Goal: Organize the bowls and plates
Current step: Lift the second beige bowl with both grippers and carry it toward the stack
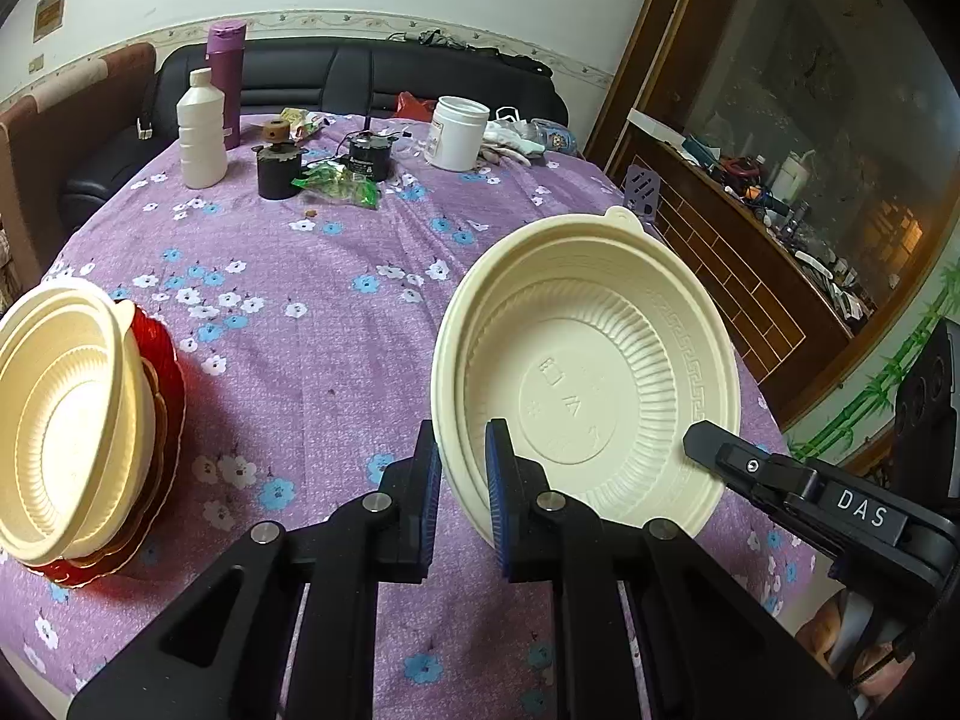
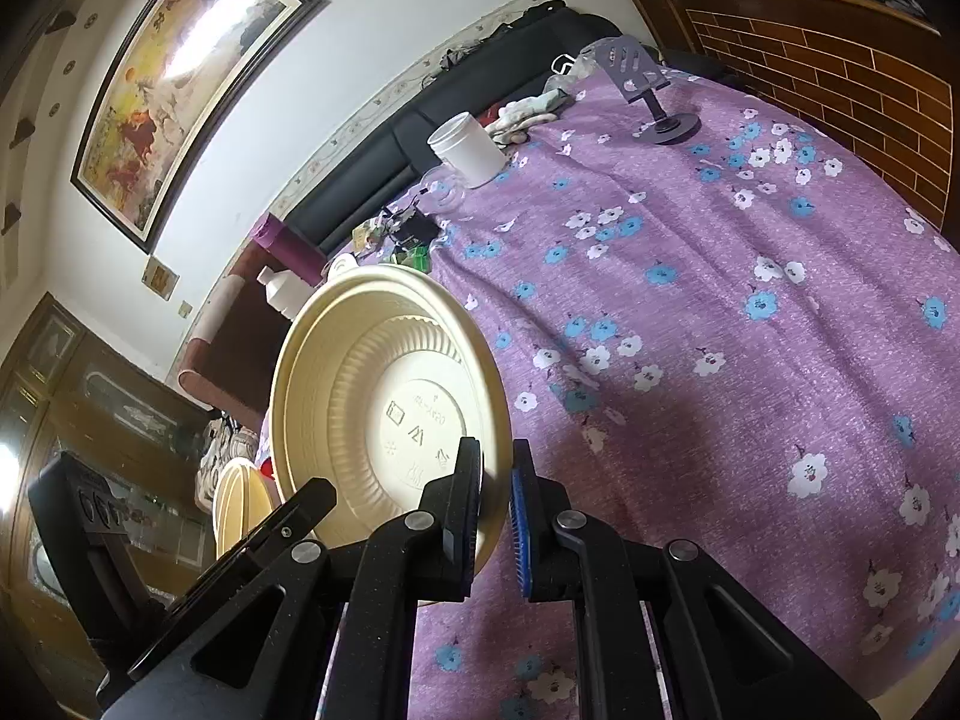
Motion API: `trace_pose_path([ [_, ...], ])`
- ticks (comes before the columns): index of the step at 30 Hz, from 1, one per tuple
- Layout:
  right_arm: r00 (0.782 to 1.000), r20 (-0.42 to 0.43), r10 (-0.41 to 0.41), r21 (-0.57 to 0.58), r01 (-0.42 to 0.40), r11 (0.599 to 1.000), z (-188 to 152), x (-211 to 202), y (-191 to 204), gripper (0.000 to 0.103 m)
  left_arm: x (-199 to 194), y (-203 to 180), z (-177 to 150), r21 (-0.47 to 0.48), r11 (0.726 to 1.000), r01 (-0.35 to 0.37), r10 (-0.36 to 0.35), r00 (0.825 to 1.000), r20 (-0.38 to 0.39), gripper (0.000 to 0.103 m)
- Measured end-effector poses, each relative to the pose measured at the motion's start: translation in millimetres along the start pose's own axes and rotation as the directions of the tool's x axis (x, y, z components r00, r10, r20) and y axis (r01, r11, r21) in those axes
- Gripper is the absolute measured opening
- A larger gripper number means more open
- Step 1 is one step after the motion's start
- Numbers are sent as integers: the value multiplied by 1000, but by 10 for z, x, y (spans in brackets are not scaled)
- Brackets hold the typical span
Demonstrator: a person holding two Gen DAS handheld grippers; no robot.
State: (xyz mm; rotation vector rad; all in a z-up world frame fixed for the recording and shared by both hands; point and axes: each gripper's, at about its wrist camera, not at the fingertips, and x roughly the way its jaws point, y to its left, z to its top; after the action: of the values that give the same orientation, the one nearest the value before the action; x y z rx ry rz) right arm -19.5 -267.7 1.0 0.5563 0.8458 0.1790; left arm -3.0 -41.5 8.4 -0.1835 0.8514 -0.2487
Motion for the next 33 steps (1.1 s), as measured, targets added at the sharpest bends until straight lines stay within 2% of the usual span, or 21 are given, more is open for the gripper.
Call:
trace_pose_path([
  [13,1000,-2,11,-11,-11,1000,-52,8,41,9,-62,65,-49,-11,1000,5,-5,1000,7,12],
  [33,999,-44,32,-53,-35,998,-42,209,235,9,-110,273,-67,-31,999,-38,39,999,20,13],
])
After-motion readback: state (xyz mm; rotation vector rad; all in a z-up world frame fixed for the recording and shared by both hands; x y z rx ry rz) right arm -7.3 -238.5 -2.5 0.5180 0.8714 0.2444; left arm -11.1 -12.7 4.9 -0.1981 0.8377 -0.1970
